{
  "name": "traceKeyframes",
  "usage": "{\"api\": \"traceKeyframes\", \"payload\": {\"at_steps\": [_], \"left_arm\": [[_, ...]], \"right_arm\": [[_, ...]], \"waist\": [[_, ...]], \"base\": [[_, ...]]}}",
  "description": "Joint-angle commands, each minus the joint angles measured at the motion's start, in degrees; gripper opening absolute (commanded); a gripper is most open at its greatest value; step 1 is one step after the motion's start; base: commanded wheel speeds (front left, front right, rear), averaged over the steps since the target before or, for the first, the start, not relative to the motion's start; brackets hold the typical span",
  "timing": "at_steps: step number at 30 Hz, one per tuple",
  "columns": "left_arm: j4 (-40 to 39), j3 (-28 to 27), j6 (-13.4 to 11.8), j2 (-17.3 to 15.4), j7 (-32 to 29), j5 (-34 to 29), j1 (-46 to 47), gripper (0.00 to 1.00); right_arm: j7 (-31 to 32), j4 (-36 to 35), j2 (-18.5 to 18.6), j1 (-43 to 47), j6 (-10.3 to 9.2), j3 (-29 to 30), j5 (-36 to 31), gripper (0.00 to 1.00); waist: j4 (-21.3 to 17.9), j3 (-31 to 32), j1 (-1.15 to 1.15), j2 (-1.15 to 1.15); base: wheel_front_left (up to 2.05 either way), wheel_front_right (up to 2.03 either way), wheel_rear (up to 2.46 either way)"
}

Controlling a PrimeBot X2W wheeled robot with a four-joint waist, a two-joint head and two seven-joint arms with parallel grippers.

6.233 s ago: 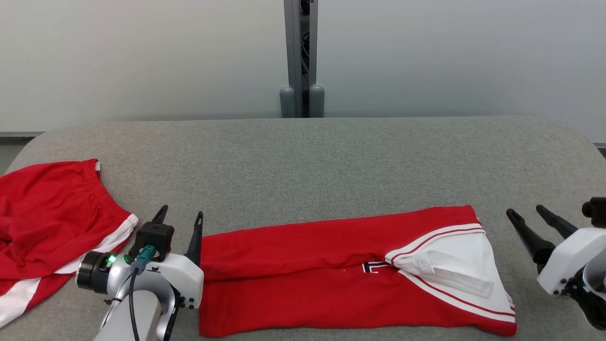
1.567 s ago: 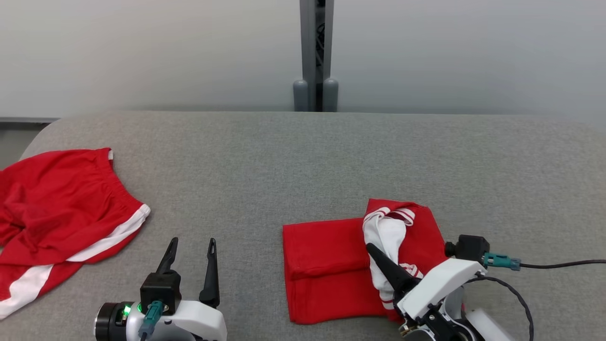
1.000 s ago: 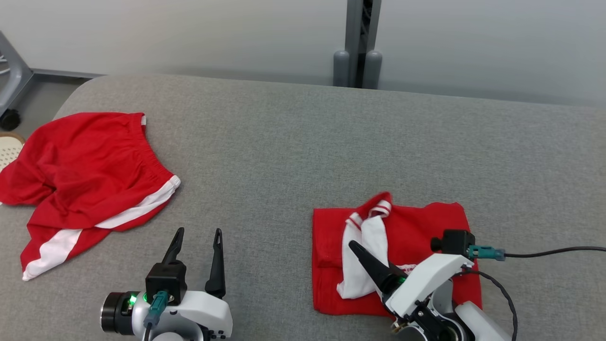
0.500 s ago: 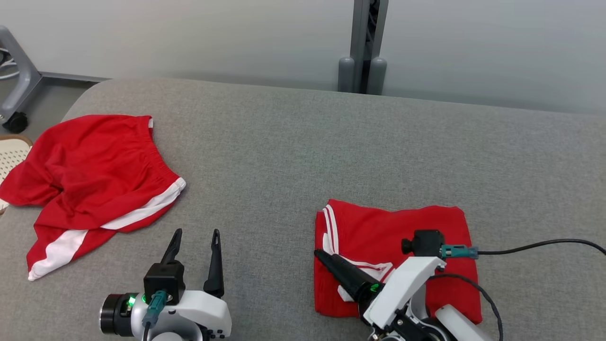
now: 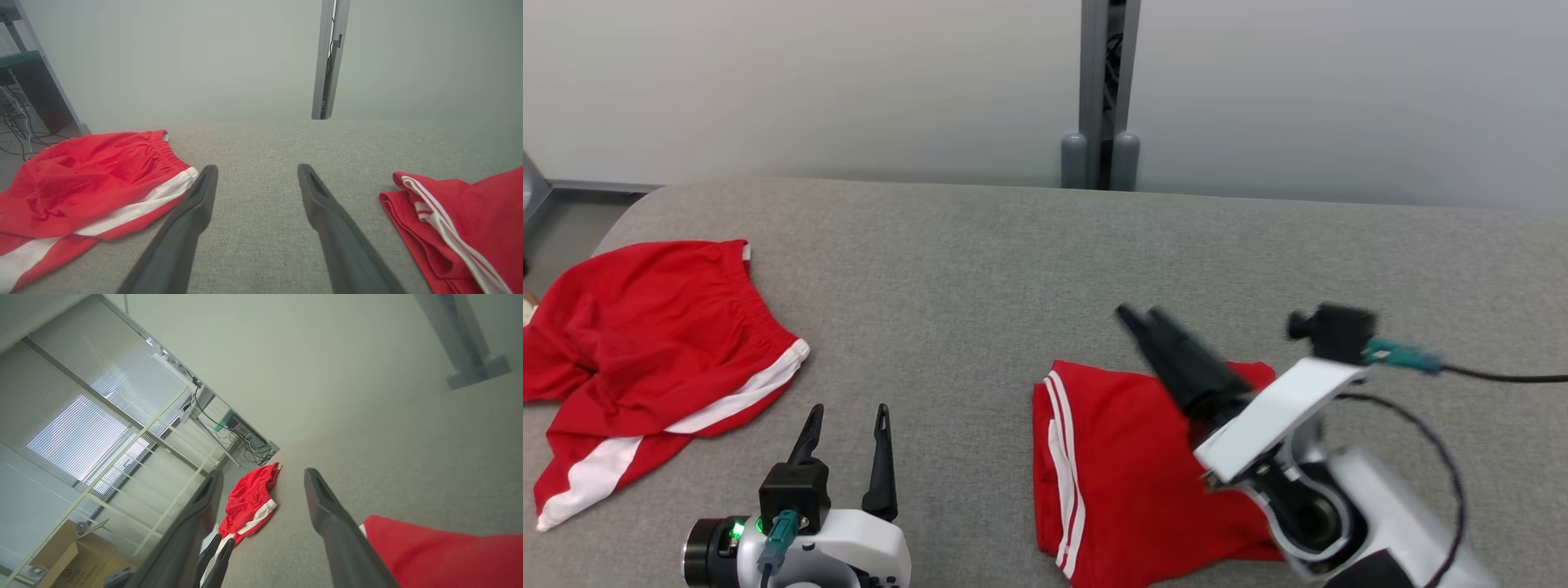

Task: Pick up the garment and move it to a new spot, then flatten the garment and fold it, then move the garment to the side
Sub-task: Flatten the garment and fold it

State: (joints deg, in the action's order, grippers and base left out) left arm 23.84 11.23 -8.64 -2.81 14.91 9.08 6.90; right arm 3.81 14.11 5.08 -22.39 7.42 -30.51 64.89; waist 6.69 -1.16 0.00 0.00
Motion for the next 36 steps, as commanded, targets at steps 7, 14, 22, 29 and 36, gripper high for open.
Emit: {"api": "traceKeyframes", "payload": {"at_steps": [7,14,22,29,36], "left_arm": [[-0.94,-0.70,0.36,-0.18,0.25,-0.16,-0.79,1.00],[-3.10,-1.03,0.57,-0.18,0.24,0.31,-0.75,1.00],[-6.18,-0.91,1.30,-0.19,0.24,-0.40,-1.63,1.00],[-8.79,-0.67,0.63,-0.21,0.24,-1.35,-2.80,1.00],[-10.07,-0.33,0.48,-0.20,0.24,-2.00,-3.06,1.00]], "right_arm": [[-8.82,-1.95,7.80,-1.14,0.13,8.22,-17.89,1.00],[-17.03,0.54,12.73,2.04,0.12,17.27,-38.78,1.00],[-19.10,0.73,9.11,10.79,0.08,26.75,-50.50,1.00],[-19.05,-4.50,4.03,17.84,0.08,31.12,-55.70,1.00],[-19.06,-2.54,1.73,20.30,0.08,30.48,-58.38,1.00]], "waist": [[-2.32,1.60,0.00,0.00],[-3.85,1.53,0.00,0.00],[-5.34,0.95,0.00,0.00],[-6.06,0.47,0.00,0.00],[-5.84,0.25,0.00,0.00]], "base": [[0.00,0.00,0.00],[0.00,0.00,0.00],[0.00,0.00,0.00],[0.00,0.00,0.00],[0.00,0.00,0.00]]}}
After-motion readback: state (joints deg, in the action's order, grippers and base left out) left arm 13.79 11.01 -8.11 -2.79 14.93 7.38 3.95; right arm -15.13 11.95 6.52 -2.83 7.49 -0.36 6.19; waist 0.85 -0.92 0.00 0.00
